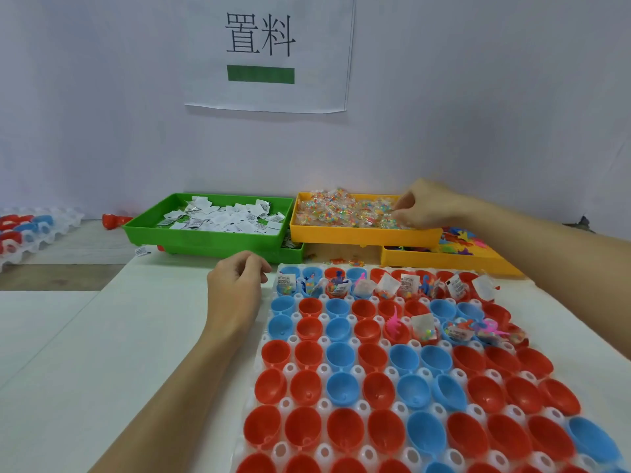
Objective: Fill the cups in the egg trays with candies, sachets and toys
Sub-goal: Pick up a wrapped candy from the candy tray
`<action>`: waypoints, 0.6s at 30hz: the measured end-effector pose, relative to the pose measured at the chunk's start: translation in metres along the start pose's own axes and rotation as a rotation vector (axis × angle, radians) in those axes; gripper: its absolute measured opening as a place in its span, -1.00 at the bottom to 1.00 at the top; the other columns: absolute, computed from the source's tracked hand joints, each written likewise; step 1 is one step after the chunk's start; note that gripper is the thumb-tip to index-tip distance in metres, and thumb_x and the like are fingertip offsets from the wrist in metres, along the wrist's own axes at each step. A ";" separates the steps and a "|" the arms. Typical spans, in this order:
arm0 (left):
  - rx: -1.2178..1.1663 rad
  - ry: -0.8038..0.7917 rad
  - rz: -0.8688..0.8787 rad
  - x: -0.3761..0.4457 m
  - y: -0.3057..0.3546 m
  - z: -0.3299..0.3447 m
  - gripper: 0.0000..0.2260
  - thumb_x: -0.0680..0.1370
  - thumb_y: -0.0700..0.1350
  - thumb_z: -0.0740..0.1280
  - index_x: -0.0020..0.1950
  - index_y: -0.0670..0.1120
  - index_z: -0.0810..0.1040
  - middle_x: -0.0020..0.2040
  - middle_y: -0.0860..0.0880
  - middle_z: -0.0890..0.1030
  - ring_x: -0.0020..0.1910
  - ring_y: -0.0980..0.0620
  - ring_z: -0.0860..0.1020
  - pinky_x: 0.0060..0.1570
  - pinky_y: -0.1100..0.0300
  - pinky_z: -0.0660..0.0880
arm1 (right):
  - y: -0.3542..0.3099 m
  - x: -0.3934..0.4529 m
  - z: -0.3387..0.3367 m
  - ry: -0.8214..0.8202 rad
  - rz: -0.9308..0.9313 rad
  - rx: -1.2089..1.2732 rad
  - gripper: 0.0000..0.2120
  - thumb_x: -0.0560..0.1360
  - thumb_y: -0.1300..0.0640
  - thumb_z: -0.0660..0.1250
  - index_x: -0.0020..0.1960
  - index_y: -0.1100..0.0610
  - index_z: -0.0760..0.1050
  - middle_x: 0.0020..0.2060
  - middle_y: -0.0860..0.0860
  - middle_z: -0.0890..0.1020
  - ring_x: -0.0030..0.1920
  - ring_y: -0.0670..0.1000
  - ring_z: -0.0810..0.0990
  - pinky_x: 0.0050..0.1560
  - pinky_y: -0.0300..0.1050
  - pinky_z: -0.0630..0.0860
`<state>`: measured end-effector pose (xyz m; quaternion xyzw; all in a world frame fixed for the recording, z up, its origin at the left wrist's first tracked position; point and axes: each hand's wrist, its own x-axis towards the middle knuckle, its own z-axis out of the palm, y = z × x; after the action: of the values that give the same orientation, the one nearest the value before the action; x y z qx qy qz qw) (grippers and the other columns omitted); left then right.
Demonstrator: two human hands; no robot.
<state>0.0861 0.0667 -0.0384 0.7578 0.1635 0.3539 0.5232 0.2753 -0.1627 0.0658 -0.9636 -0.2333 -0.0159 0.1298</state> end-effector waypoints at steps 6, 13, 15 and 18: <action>0.006 -0.002 0.006 -0.002 0.002 0.000 -0.73 0.53 -0.18 0.20 -0.31 -0.13 0.60 -0.35 -0.07 0.58 -0.34 0.03 0.45 -0.28 0.04 0.41 | -0.003 0.017 0.013 -0.001 0.065 -0.021 -0.68 0.50 0.09 0.48 0.18 0.24 0.64 0.17 0.14 0.65 0.17 0.13 0.58 0.13 -0.04 0.54; 0.024 0.013 -0.014 -0.002 0.005 0.000 -0.71 0.57 -0.24 0.21 -0.31 -0.13 0.60 -0.34 -0.09 0.58 -0.32 0.01 0.46 -0.26 -0.01 0.44 | 0.001 0.017 0.017 0.142 0.070 0.086 -0.81 0.55 0.19 0.41 0.12 0.24 0.65 0.08 0.14 0.67 -0.04 0.03 0.54 -0.12 -0.12 0.45; 0.028 0.011 -0.023 -0.002 0.005 0.000 -0.72 0.57 -0.23 0.21 -0.30 -0.13 0.60 -0.32 -0.10 0.59 -0.31 0.01 0.46 -0.24 -0.03 0.45 | 0.002 0.012 0.017 0.229 0.058 0.125 -0.81 0.60 0.21 0.33 0.13 0.25 0.65 0.06 0.15 0.67 -0.08 0.01 0.52 -0.16 -0.17 0.43; 0.028 0.011 -0.030 -0.003 0.006 -0.001 -0.71 0.57 -0.23 0.21 -0.30 -0.13 0.60 -0.32 -0.08 0.59 -0.31 0.01 0.47 -0.24 0.00 0.45 | 0.004 -0.005 0.012 0.332 0.038 0.245 -0.81 0.62 0.19 0.30 0.04 0.24 0.68 -0.05 0.13 0.70 -0.14 0.01 0.58 -0.25 -0.23 0.42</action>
<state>0.0830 0.0632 -0.0340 0.7606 0.1826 0.3477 0.5170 0.2725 -0.1647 0.0526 -0.9289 -0.1908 -0.1438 0.2829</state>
